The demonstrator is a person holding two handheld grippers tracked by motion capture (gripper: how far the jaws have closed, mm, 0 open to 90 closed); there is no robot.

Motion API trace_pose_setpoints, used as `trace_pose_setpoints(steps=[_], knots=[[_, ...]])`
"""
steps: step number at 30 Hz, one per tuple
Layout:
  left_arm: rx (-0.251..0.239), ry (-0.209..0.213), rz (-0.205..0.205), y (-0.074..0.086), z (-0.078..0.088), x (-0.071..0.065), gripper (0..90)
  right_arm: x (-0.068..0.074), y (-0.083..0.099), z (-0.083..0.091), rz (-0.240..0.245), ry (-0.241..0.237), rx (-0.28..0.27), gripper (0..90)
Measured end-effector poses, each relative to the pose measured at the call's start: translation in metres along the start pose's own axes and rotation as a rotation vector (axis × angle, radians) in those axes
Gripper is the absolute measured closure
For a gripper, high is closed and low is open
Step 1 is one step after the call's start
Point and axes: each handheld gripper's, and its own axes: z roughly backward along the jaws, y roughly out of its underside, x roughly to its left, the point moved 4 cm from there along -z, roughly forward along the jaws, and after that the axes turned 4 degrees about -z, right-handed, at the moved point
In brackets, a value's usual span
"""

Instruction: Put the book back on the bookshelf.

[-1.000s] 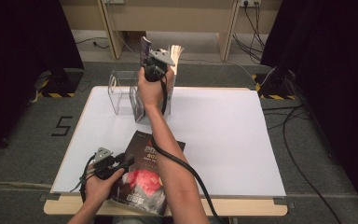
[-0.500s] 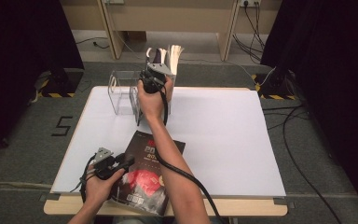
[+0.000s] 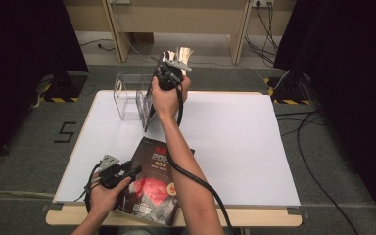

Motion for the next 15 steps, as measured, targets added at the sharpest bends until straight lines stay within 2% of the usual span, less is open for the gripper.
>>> trace_pose_setpoints(steps=[3,5,10,15], knots=[[-0.001,0.000,-0.002,0.000,0.000,-0.001,48.7,0.000,-0.006,0.000,-0.012,0.005,0.029,74.8],[0.000,-0.002,-0.002,0.000,0.000,0.000,48.7,0.002,-0.009,0.000,-0.017,0.012,0.029,75.2],[-0.001,0.001,-0.005,0.000,0.000,-0.002,48.7,0.004,-0.010,-0.003,-0.012,0.053,0.044,76.3],[0.001,0.001,-0.006,0.000,0.000,-0.001,48.8,0.004,-0.013,-0.004,0.005,0.088,0.088,82.8]])
